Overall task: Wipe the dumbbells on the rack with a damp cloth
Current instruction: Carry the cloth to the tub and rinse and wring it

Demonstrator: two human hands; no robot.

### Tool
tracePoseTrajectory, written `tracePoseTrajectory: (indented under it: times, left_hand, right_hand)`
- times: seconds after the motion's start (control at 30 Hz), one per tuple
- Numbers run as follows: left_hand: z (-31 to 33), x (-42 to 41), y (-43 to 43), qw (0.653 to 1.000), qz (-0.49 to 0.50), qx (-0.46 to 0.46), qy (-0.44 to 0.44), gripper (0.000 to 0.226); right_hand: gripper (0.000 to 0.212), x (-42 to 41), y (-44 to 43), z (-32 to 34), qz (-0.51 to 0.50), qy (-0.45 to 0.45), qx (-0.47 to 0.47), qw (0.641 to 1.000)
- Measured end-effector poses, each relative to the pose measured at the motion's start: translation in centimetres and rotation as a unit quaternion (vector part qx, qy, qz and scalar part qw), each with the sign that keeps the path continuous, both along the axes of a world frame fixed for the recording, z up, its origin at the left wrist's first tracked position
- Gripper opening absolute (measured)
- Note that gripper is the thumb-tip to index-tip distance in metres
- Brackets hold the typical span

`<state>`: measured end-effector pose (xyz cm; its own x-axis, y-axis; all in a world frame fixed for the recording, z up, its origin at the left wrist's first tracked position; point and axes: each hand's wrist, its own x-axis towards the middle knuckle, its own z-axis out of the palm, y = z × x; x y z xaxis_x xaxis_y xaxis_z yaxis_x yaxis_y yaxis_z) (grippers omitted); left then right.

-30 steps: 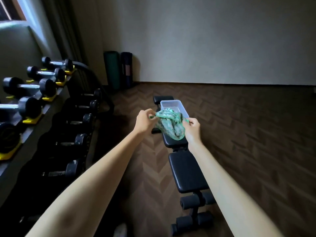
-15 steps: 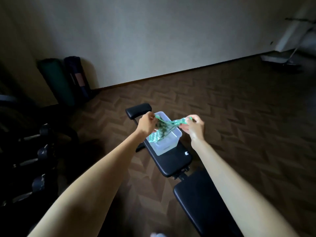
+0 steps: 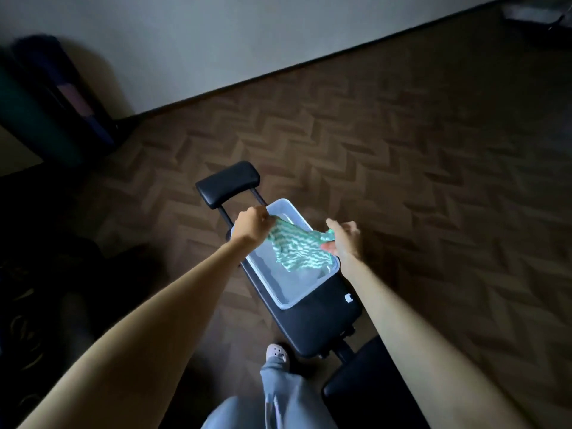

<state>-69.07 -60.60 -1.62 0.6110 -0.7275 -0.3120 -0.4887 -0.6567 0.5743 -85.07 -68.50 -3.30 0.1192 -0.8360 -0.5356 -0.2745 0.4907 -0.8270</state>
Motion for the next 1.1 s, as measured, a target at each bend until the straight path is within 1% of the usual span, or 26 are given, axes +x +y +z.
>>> tracePoseTrajectory:
  times: [0.07, 0.1, 0.2, 0.27, 0.37, 0.43, 0.5, 0.57, 0.6, 0.7, 0.8, 0.83, 0.9, 0.93, 0.97, 1.03, 1.07, 1.1]
  left_hand:
    - [-2.6, 1.4, -2.1, 0.999, 0.0, 0.042, 0.01, 0.027]
    - [-3.7, 1.9, -2.6, 0.998, -0.002, 0.053, 0.015, 0.027]
    - [-9.0, 3.2, -4.9, 0.996, -0.002, 0.084, 0.022, 0.023]
    - [-12.6, 3.8, -5.9, 0.995, -0.005, 0.099, 0.015, 0.025]
    - [-18.3, 4.3, -7.0, 0.994, -0.006, 0.104, 0.018, 0.022]
    - [-22.1, 4.3, -7.5, 0.993, -0.037, 0.112, 0.032, 0.022]
    - [-25.4, 4.1, -7.9, 0.984, -0.101, 0.135, 0.05, 0.026]
    - [-28.4, 4.2, -7.9, 0.965, -0.174, 0.188, 0.063, 0.032]
    - [-29.4, 4.3, -7.9, 0.955, -0.195, 0.214, 0.063, 0.035]
    - [-31.2, 5.1, -8.1, 0.932, -0.222, 0.282, 0.043, 0.042]
    - [-31.6, 5.2, -8.7, 0.901, -0.292, 0.321, 0.029, 0.038]
    - [-31.4, 5.0, -8.9, 0.889, -0.319, 0.327, 0.035, 0.037]
    - [-31.2, 5.1, -9.3, 0.867, -0.358, 0.345, 0.044, 0.036]
    - [-31.1, 5.3, -9.4, 0.866, -0.352, 0.352, 0.039, 0.036]
    - [-31.1, 5.5, -9.5, 0.877, -0.33, 0.348, 0.028, 0.036]
    - [-30.9, 5.7, -9.8, 0.921, -0.225, 0.318, 0.011, 0.035]
    - [-30.8, 5.7, -9.9, 0.941, -0.17, 0.292, 0.005, 0.033]
    - [-30.8, 5.7, -9.9, 0.955, -0.133, 0.265, 0.003, 0.033]
  right_hand:
    - [0.034, 1.2, -1.8, -3.0, 0.061, 0.003, 0.01, 0.998]
    - [0.033, 1.8, -2.1, -4.1, 0.099, 0.011, 0.011, 0.995]
    - [0.021, 3.4, -3.6, -9.7, 0.192, 0.098, 0.002, 0.976]
    - [0.019, 4.1, -4.5, -13.1, 0.212, 0.151, -0.023, 0.965]
    - [0.02, 5.8, -5.3, -18.4, 0.216, 0.186, -0.074, 0.956]
    - [0.021, 7.1, -5.3, -21.8, 0.244, 0.196, -0.084, 0.946]
    - [0.027, 8.2, -5.3, -24.1, 0.281, 0.199, -0.068, 0.936]
    - [0.038, 8.8, -5.3, -26.5, 0.344, 0.214, -0.041, 0.913]
    - [0.044, 8.8, -5.5, -27.4, 0.378, 0.22, -0.026, 0.899]
    - [0.058, 8.7, -5.8, -29.9, 0.456, 0.253, 0.008, 0.853]
    - [0.056, 9.2, -6.1, -30.7, 0.513, 0.324, 0.0, 0.795]
    - [0.054, 9.3, -6.4, -30.7, 0.527, 0.324, -0.004, 0.786]
    - [0.053, 9.4, -6.9, -30.8, 0.532, 0.313, 0.024, 0.786]
    - [0.051, 9.2, -7.2, -30.9, 0.519, 0.322, 0.031, 0.791]
    - [0.045, 9.0, -7.5, -31.1, 0.486, 0.341, 0.021, 0.805]
    - [0.024, 8.7, -7.6, -31.0, 0.392, 0.359, -0.013, 0.847]
    - [0.022, 8.8, -7.5, -30.8, 0.367, 0.35, -0.017, 0.862]
    - [0.021, 8.9, -7.4, -30.7, 0.375, 0.33, -0.003, 0.867]
